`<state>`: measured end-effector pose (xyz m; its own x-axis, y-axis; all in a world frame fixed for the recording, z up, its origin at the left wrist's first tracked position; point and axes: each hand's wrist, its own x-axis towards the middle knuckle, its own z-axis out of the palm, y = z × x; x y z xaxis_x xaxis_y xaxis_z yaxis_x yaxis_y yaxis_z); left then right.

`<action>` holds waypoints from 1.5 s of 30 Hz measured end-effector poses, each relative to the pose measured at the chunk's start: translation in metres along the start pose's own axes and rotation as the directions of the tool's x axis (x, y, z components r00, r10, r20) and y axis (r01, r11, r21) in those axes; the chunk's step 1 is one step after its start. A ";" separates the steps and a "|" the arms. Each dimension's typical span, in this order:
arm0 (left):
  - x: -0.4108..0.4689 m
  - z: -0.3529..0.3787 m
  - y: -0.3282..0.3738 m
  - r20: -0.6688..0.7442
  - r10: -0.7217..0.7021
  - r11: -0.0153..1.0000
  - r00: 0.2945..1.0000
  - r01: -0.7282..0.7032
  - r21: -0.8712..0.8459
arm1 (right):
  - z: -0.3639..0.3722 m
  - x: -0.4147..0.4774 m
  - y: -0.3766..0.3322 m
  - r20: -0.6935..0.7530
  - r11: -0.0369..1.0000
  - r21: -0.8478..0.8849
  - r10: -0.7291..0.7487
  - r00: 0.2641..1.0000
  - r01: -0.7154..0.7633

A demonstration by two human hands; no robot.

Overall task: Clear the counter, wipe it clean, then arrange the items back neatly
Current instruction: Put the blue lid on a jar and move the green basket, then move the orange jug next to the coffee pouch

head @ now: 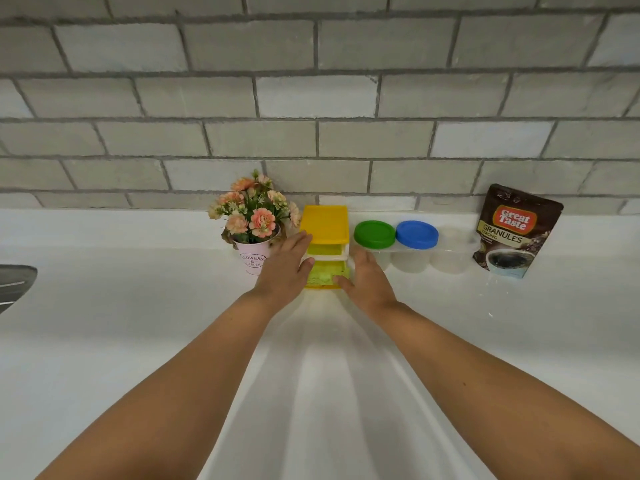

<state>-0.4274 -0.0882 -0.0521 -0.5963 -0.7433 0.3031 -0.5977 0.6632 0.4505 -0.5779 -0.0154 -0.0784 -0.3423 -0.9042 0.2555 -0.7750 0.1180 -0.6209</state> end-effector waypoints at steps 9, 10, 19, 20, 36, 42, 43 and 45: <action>0.001 0.005 -0.004 -0.077 0.060 0.998 0.995 -0.063 -0.031 | 0.010 0.022 0.005 0.009 0.994 -0.010 0.111 0.994 -0.111; 0.001 0.005 -0.004 -0.084 0.063 0.997 0.994 -0.067 -0.041 | 0.011 0.023 0.006 0.002 0.992 -0.001 0.123 0.992 -0.123; -0.001 0.006 -0.005 -0.087 0.068 0.993 0.994 -0.076 -0.090 | 0.013 0.026 0.007 -0.007 0.984 0.024 0.174 0.985 -0.174; -0.001 0.005 -0.004 -0.082 0.063 0.993 0.995 -0.071 -0.090 | 0.013 0.026 0.006 0.008 0.983 0.021 0.184 0.983 -0.184; -0.012 0.004 0.043 -0.145 -0.001 0.998 0.989 0.009 0.056 | -0.070 -0.022 0.013 0.052 0.959 -0.111 0.267 0.962 -0.260; -0.016 0.023 0.111 -0.115 0.114 0.991 0.987 -0.120 -0.052 | -0.118 -0.056 0.033 0.022 0.907 -0.201 0.382 0.924 -0.371; -0.018 0.027 0.123 -0.109 0.126 0.989 0.986 -0.133 -0.060 | -0.127 -0.063 0.037 0.011 0.899 -0.209 0.397 0.918 -0.386; -0.021 0.036 0.146 -0.083 0.149 0.985 0.985 -0.156 -0.079 | -0.146 -0.078 0.048 -0.022 0.891 -0.207 0.408 0.913 -0.404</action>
<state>-0.5210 0.0274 -0.0231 -0.6323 -0.6406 0.4357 -0.4533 0.7620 0.4624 -0.6657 0.1211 -0.0195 -0.6405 -0.7680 -0.0043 -0.6624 0.5553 -0.5029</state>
